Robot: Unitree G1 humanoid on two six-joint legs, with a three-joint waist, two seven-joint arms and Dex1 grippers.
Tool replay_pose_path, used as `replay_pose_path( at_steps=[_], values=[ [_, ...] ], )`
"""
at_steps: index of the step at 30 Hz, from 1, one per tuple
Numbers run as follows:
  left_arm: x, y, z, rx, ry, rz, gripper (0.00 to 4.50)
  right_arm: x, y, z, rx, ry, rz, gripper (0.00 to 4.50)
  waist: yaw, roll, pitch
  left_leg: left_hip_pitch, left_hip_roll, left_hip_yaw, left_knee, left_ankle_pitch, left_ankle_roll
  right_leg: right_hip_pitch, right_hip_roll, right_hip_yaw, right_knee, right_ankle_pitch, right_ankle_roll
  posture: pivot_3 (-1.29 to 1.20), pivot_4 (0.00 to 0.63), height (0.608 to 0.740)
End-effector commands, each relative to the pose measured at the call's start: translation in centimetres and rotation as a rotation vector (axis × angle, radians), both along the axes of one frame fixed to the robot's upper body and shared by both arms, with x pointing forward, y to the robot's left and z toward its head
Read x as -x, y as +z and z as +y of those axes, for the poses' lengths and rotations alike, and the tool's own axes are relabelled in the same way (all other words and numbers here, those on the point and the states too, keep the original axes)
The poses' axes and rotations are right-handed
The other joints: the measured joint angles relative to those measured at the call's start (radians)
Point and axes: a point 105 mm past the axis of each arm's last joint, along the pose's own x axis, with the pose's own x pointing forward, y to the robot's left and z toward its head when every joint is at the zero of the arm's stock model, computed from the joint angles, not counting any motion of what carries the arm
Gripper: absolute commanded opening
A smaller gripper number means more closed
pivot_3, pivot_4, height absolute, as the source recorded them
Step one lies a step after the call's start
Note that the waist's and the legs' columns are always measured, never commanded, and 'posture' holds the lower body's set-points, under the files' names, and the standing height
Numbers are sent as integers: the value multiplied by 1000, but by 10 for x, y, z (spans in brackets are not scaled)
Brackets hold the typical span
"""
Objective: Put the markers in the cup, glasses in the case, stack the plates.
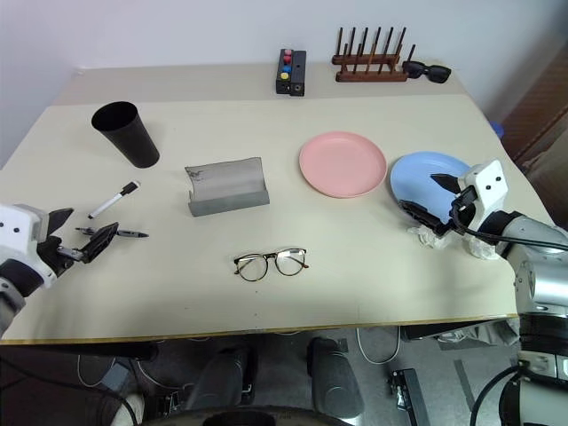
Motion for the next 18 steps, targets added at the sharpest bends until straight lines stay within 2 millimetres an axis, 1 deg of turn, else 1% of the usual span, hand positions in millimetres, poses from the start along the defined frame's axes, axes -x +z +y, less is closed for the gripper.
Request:
replay_pose_path(
  at_steps=[1,5,7,11,13,15,18],
  values=[
    [-5,9,-11,-18,-45,-27,4453,-2,11,19,-25,44,-63,4500,0,0,0,0,0,0,0,0,0,0,0,0,0,0,0,0,150,735],
    [-11,10,-18,-12,-83,-7,4453,-5,15,40,-48,80,-91,4500,-1,0,0,0,0,0,0,0,0,0,0,0,0,0,0,0,150,735],
    [-18,4,-19,-49,-94,30,4453,-4,17,55,-69,103,-110,4500,-1,0,0,0,0,0,0,0,0,0,0,0,0,0,0,0,150,735],
    [-37,1,-8,-132,-52,76,4453,4,17,75,-97,130,-118,4500,1,0,0,0,0,-1,0,0,0,0,1,0,1,0,0,0,150,735],
    [-46,2,-7,-167,-78,105,4453,8,21,79,-103,131,-130,4500,5,0,0,0,0,-2,0,0,0,0,1,-1,1,0,0,0,150,735],
    [-53,4,-10,-168,-111,123,4453,11,24,78,-116,117,-141,4500,6,0,0,0,-1,-1,0,0,0,0,0,-1,0,0,0,0,150,735],
    [-63,2,-12,-224,-178,170,4453,14,21,76,-148,85,-141,4500,5,0,0,0,-1,-1,0,0,0,0,0,-1,0,0,0,0,150,735]
  ],
)
